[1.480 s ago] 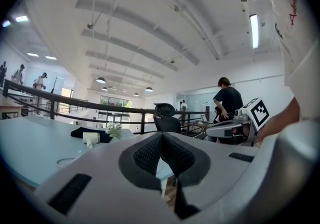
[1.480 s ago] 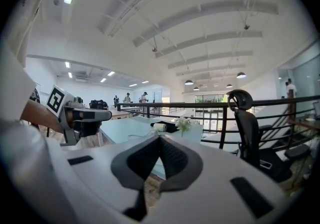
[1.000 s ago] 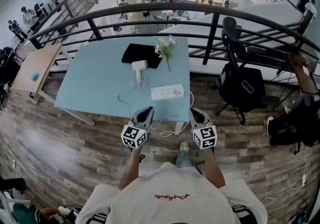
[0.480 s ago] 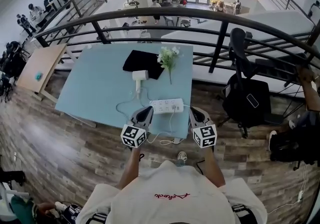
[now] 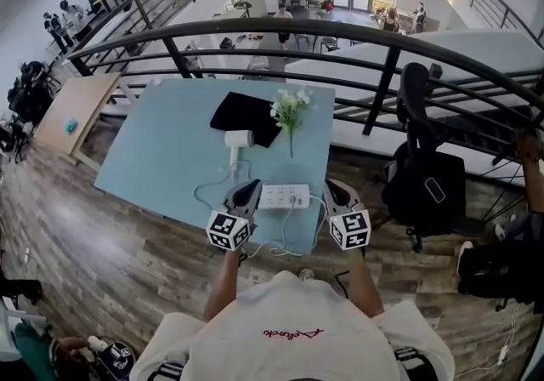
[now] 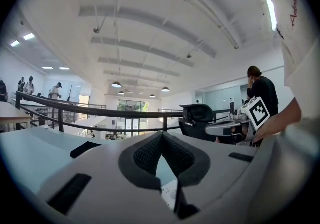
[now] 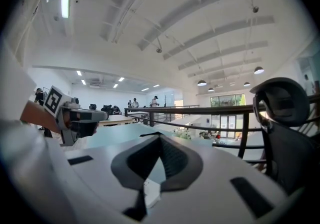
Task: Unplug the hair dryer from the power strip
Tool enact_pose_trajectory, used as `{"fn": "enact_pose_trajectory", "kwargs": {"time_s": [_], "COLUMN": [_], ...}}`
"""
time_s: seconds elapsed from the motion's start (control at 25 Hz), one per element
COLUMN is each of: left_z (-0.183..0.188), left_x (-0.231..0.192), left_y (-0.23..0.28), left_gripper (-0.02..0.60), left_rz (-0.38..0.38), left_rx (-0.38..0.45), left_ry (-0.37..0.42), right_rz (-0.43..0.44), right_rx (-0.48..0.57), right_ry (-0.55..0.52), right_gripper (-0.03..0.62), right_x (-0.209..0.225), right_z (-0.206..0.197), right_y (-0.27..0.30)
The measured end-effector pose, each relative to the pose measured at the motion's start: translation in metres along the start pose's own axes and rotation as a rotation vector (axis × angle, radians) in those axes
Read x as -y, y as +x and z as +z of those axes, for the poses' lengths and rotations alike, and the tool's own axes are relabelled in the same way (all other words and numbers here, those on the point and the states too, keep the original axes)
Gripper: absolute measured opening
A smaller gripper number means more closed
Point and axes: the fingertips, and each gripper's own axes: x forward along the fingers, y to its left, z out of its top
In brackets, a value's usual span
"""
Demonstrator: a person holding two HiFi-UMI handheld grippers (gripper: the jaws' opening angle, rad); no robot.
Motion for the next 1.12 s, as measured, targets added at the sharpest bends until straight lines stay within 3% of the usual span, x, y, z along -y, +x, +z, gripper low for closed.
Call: {"fn": "enact_pose_trajectory", "kwargs": {"time_s": [0.6, 1.12], "left_z": [-0.019, -0.018], "left_x": [-0.006, -0.062], "left_y": [0.029, 0.059], "left_gripper": [0.008, 0.008], "left_rz": [-0.016, -0.116], "left_rx": [-0.036, -0.027], "left_ry": [-0.035, -0.055], "right_rz": [-0.049, -0.133], "right_rx": [-0.025, -0.043], "right_ry": [0.03, 0.017], "right_gripper": [0.017, 0.017], "right_x": [0.036, 0.029], "right_z": [-0.011, 0.003], "right_y": [0.016, 0.065]}}
